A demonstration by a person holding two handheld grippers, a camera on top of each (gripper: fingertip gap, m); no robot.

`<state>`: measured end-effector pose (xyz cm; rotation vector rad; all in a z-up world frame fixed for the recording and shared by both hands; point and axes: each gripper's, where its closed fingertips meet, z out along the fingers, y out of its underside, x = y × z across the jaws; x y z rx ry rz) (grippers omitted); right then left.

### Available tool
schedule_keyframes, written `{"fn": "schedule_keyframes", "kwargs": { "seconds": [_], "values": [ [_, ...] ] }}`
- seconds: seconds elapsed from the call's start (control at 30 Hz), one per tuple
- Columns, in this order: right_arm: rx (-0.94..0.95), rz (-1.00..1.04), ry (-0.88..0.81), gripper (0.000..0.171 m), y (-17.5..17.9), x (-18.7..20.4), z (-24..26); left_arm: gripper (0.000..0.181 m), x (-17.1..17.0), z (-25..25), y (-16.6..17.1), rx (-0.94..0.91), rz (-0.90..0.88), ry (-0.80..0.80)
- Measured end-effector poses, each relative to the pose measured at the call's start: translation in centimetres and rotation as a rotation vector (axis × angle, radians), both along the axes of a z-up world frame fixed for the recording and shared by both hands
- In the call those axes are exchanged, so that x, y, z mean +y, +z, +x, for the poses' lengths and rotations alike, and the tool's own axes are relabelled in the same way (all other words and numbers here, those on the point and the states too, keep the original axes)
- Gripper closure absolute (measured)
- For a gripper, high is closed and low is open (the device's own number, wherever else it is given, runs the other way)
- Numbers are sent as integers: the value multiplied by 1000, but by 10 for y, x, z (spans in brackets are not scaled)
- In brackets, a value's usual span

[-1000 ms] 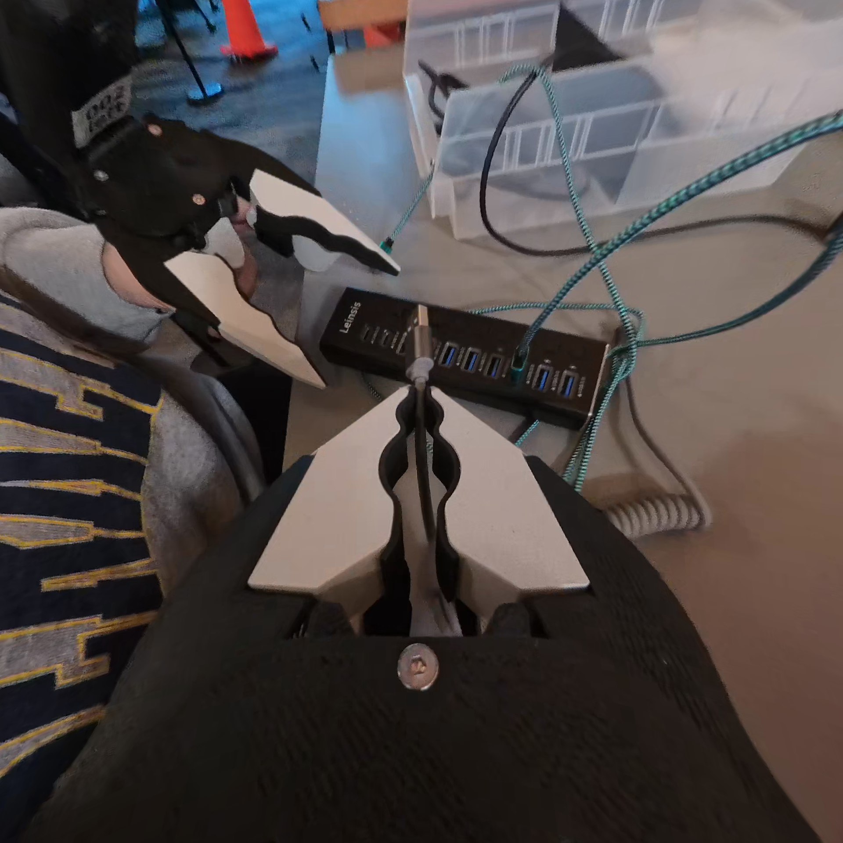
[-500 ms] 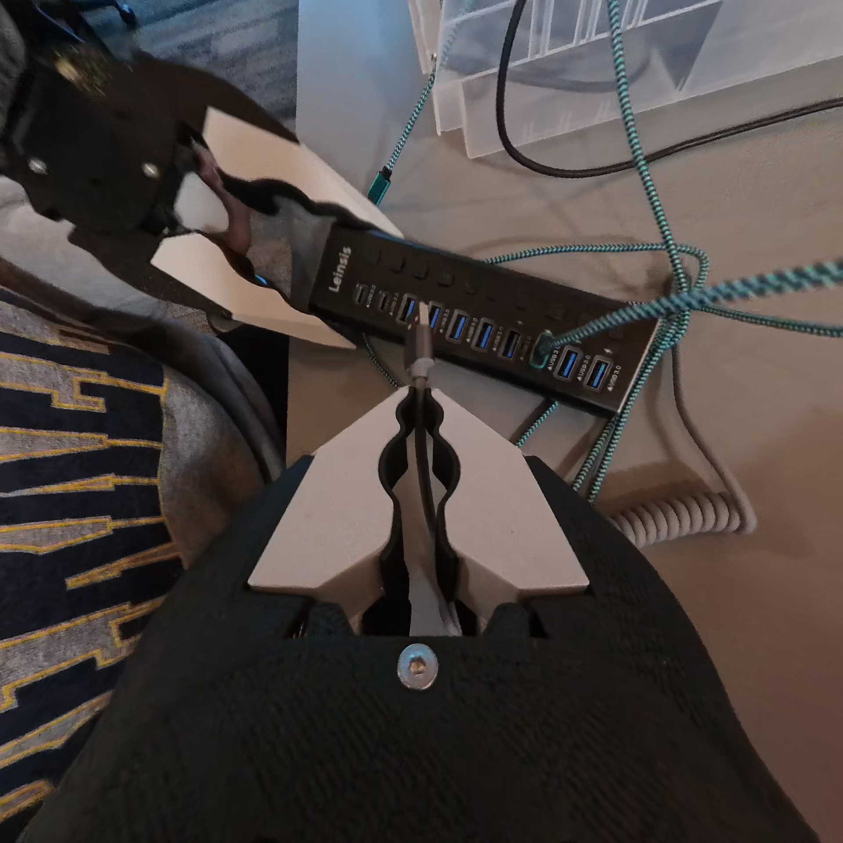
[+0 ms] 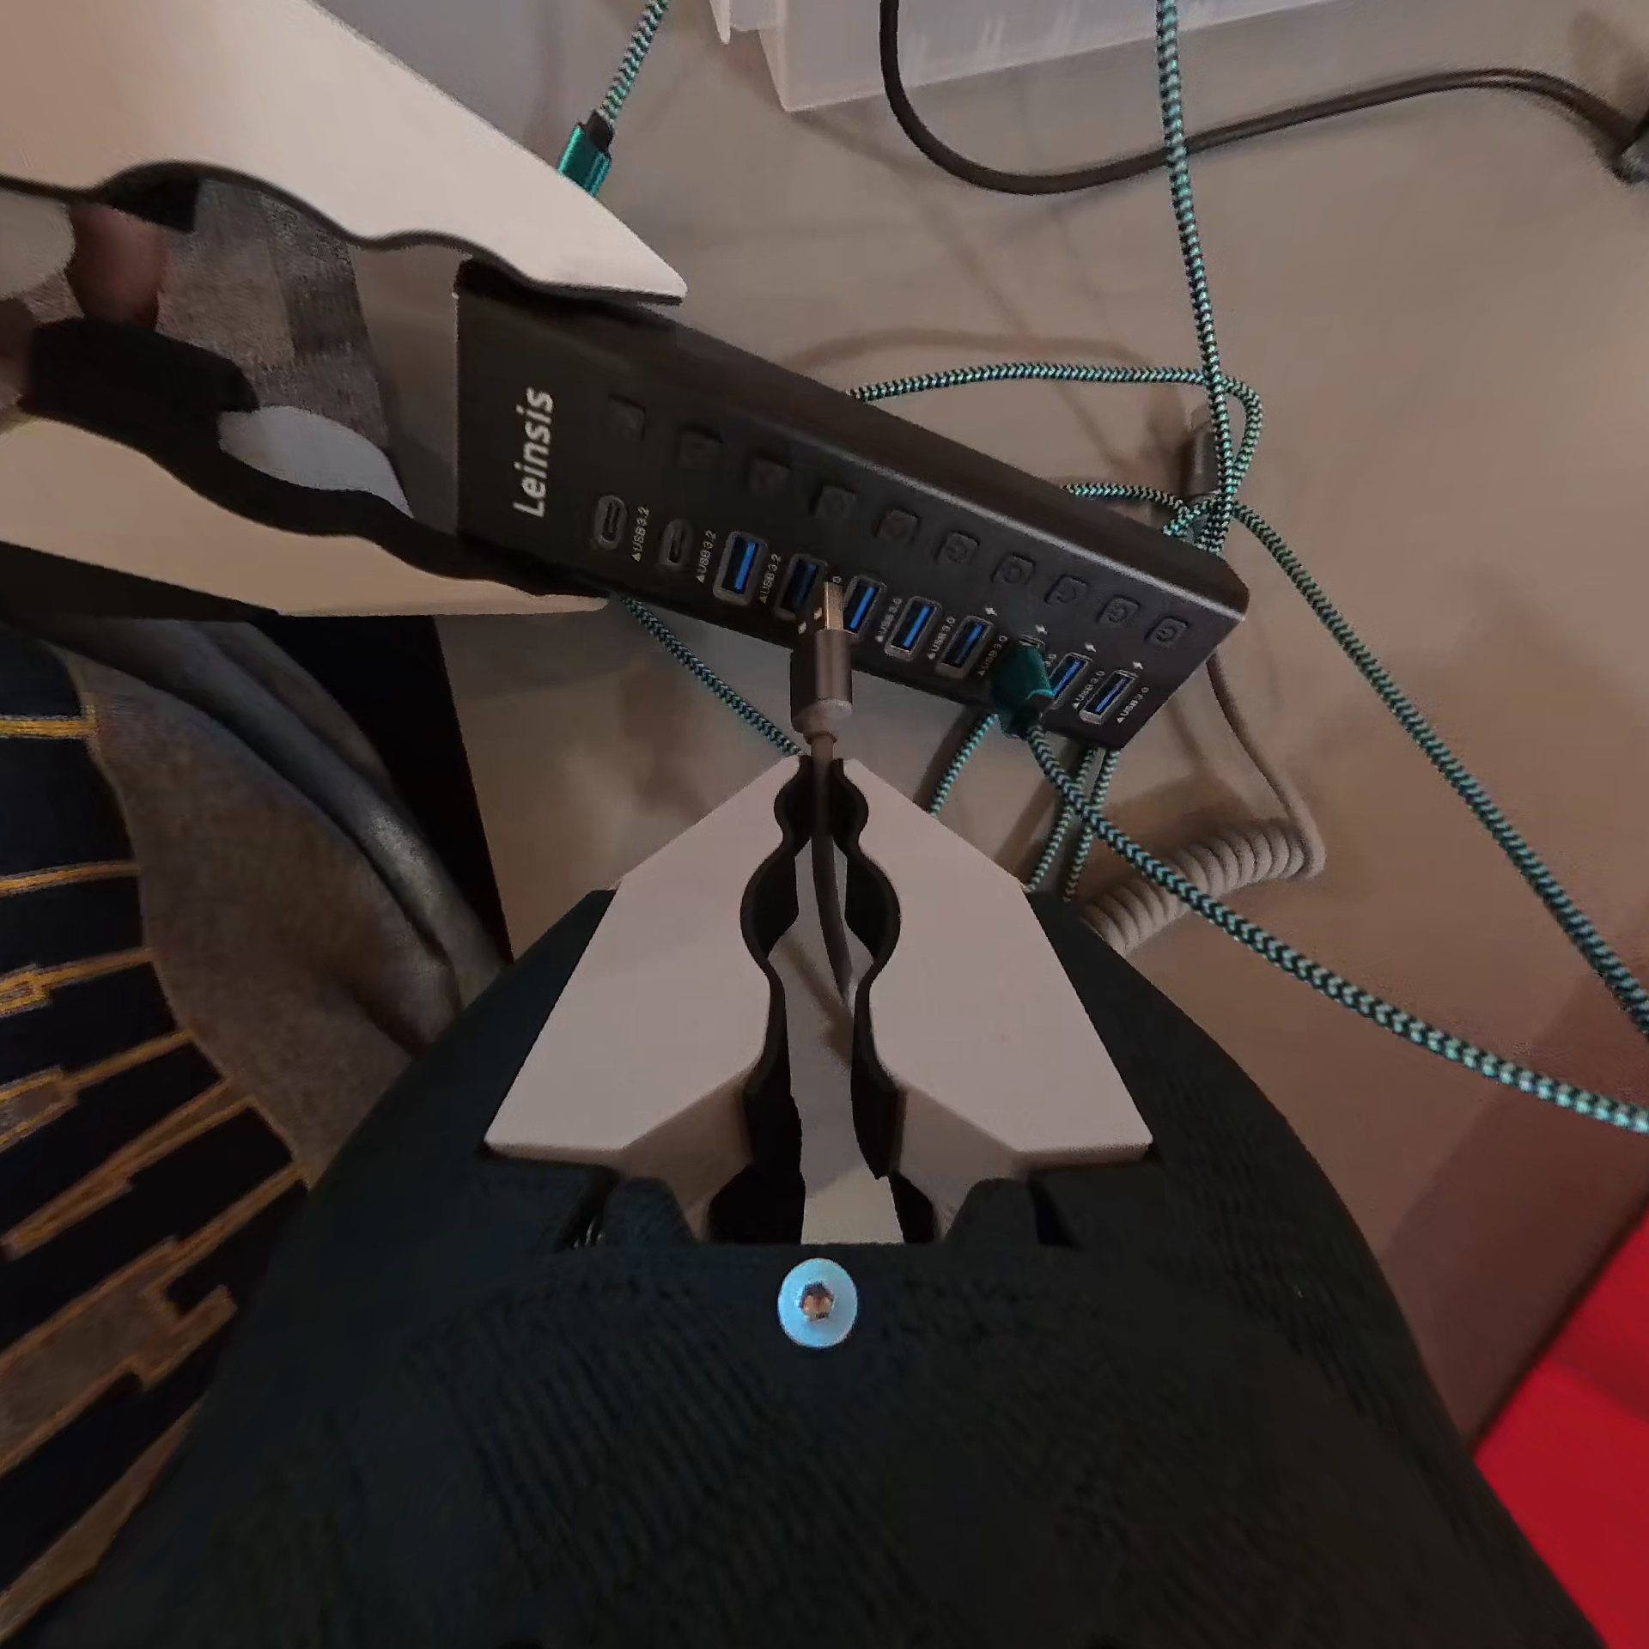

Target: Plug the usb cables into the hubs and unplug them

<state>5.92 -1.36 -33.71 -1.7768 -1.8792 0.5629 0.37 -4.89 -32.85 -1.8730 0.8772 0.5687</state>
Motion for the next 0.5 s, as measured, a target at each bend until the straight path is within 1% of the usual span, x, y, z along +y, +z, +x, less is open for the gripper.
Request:
{"fn": "schedule_keyframes", "kwargs": {
  "seconds": [0.2, 0.33, 0.43, 0.5],
  "values": [
    [-74, 11, 10, 170, 0, -3, 5, 123, 1, 7, 6, 68, 23, -39],
    [-123, 7, 29, 170, 1, -3, 5, 123, 1, 11, 7, 146, 36, -64],
    [-140, 18, 48, 170, 5, -2, 3, 123, 1, 12, 9, 148, 39, -76],
    [-119, 18, 54, 170, 11, -1, -1, 123, 1, 11, 8, 125, 35, -78]
  ]
}}
